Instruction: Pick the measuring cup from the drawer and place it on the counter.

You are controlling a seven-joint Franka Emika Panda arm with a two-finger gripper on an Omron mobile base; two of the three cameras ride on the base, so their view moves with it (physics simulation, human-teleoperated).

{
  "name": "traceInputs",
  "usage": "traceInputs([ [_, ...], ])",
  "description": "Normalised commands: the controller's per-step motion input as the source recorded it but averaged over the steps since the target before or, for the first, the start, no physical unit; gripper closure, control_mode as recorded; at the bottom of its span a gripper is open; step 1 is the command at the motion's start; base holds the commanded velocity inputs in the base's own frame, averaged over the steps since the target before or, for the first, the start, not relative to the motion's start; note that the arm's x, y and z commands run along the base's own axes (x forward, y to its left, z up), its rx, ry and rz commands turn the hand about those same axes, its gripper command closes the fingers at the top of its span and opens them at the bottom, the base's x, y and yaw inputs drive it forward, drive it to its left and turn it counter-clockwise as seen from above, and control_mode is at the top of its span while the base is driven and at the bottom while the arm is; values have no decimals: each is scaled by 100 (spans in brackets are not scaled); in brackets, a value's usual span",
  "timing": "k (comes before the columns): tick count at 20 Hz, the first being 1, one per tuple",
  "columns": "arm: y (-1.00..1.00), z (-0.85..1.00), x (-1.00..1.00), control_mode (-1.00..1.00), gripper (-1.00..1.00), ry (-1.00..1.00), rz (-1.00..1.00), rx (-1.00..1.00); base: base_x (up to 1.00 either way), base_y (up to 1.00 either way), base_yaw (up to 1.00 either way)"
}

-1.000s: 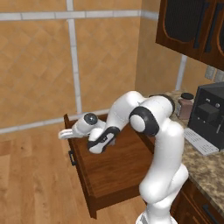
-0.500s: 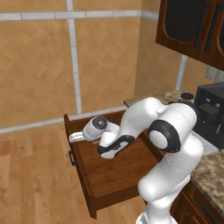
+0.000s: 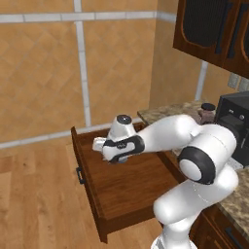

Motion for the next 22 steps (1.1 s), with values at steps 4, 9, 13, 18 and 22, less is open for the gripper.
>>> traceInputs([
  [4, -32, 48, 74, -100, -100, 54, -34, -9, 0, 0, 0],
  [9, 44, -51, 92, -100, -100, 4, -43, -33, 0, 0, 0],
  [13, 5, -38, 59, -100, -100, 0, -29, -5, 0, 0, 0],
  [18, -5, -44, 31, -100, -100, 0, -22, 1, 0, 0, 0],
  [22, -21, -40, 51, -100, -100, 2, -15, 4, 0, 0, 0],
])
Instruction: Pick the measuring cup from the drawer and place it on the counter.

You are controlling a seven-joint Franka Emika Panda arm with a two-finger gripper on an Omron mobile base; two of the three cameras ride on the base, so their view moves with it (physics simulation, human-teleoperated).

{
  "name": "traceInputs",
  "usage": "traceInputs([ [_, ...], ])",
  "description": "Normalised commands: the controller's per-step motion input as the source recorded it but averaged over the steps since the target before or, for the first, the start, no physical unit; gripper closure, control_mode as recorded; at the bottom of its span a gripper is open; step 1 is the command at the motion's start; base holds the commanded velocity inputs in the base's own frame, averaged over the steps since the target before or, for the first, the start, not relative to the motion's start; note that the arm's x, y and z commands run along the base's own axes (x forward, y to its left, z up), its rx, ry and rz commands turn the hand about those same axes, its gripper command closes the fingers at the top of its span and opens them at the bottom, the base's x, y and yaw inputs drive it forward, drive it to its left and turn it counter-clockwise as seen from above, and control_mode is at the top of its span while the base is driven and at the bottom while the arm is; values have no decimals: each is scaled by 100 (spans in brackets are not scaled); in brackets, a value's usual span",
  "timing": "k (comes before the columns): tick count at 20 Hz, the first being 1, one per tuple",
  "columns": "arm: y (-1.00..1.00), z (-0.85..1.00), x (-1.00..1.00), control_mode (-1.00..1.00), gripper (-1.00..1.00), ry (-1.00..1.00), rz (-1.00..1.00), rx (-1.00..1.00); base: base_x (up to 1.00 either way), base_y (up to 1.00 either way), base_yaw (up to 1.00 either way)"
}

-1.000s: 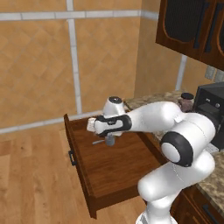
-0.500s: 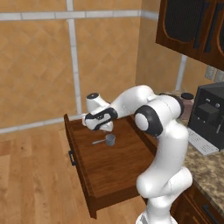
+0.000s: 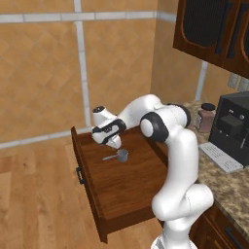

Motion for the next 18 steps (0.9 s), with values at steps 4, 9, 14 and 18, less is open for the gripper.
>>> traceInputs([
  [4, -49, -53, 28, -100, -100, 2, -7, 11, 0, 0, 0],
  [9, -23, -52, 14, -100, -100, 0, -1, 9, 0, 0, 0],
  [14, 4, -41, -5, -100, -100, 2, 0, 4, 0, 0, 0],
  [18, 27, -26, 5, -100, -100, 1, -6, 0, 0, 0, 0],
])
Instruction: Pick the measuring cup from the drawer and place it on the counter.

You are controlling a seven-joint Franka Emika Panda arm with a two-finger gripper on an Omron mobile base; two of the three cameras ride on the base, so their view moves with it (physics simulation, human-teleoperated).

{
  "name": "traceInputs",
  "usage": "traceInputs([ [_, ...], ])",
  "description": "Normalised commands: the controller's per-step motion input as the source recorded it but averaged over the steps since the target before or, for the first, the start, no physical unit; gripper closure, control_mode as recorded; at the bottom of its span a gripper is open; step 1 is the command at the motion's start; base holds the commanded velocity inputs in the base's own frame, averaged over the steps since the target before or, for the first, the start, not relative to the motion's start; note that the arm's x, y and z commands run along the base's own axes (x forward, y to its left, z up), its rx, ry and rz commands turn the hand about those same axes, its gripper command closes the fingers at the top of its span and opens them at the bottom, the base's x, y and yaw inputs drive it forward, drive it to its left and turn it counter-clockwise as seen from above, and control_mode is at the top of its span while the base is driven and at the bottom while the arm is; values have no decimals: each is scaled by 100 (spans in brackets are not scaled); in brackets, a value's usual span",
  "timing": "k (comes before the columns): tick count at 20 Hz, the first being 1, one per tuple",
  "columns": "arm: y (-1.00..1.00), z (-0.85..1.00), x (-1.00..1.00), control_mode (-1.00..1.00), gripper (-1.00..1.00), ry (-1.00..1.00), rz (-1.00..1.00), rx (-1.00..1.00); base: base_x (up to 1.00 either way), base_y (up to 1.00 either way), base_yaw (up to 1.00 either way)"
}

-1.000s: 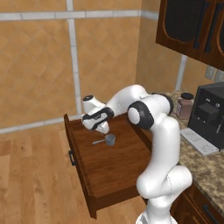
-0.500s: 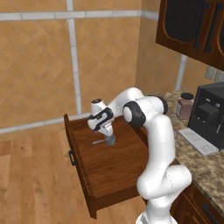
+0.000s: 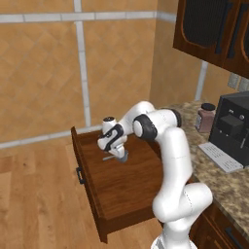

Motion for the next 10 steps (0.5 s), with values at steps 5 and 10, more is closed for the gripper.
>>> traceInputs([
  [5, 25, -24, 33, -100, -100, 0, -11, 0, 0, 0, 0],
  [10, 0, -54, 34, -100, -100, -2, -12, 0, 0, 0, 0],
])
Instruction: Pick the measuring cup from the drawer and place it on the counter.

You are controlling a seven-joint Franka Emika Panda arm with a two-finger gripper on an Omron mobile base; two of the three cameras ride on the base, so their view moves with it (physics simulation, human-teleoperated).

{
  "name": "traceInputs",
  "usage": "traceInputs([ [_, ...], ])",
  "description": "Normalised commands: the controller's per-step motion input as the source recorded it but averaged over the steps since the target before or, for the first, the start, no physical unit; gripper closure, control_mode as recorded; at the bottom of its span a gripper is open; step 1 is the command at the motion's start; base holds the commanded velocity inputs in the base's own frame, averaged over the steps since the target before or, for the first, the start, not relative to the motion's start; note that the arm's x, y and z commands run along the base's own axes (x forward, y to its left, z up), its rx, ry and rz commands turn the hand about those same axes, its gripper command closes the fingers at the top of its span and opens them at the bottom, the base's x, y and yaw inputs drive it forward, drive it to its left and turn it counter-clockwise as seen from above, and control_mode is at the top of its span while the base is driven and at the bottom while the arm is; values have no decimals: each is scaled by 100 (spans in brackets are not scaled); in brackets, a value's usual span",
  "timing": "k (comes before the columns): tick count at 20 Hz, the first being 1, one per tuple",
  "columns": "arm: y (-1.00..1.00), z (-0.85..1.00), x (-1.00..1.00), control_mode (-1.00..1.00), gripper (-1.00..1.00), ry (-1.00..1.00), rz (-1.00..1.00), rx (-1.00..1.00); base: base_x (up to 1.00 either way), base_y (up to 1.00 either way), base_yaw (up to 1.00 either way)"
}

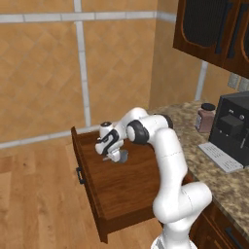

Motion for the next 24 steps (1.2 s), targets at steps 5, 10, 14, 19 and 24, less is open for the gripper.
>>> traceInputs([
  [5, -4, -36, -4, -100, -100, 0, -4, 2, 0, 0, 0],
  [10, 0, 0, 0, -100, 100, 0, 0, 0, 0, 0, 0],
  [14, 0, 1, 0, -100, 100, 0, 0, 0, 0, 0, 0],
  [19, -3, 90, -23, -100, 100, -10, -1, 2, 0, 0, 0],
  [24, 0, 100, 0, -100, 100, -2, 0, 1, 0, 0, 0],
])
